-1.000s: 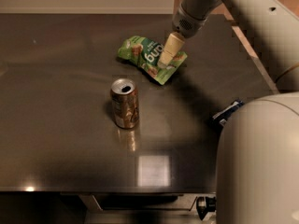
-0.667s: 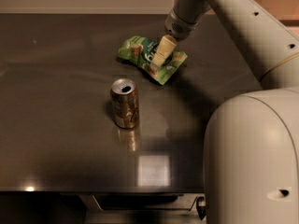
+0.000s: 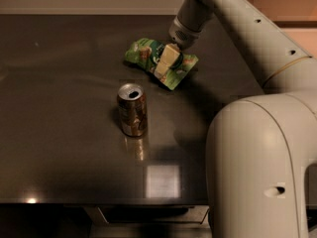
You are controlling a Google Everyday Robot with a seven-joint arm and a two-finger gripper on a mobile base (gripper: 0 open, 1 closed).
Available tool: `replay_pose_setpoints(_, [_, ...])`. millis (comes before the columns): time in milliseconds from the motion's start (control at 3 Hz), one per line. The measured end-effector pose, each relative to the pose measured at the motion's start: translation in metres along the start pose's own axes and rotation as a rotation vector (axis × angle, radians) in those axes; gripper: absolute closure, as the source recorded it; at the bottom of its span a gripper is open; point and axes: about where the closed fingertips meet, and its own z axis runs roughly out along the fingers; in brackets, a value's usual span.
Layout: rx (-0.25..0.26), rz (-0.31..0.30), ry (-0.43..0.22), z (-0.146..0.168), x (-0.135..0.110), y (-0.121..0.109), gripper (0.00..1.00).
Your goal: Move green rice chip bag near rxbar blueberry
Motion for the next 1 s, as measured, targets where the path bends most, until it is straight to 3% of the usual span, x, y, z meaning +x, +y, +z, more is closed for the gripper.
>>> replay_pose_setpoints(667, [-0.018, 0.009, 0.002, -0.010, 0.006, 0.011, 0.64])
replay_pose_setpoints(1000, [-0.008, 0.013, -0.008, -0.035, 0.017, 0.020, 0.87])
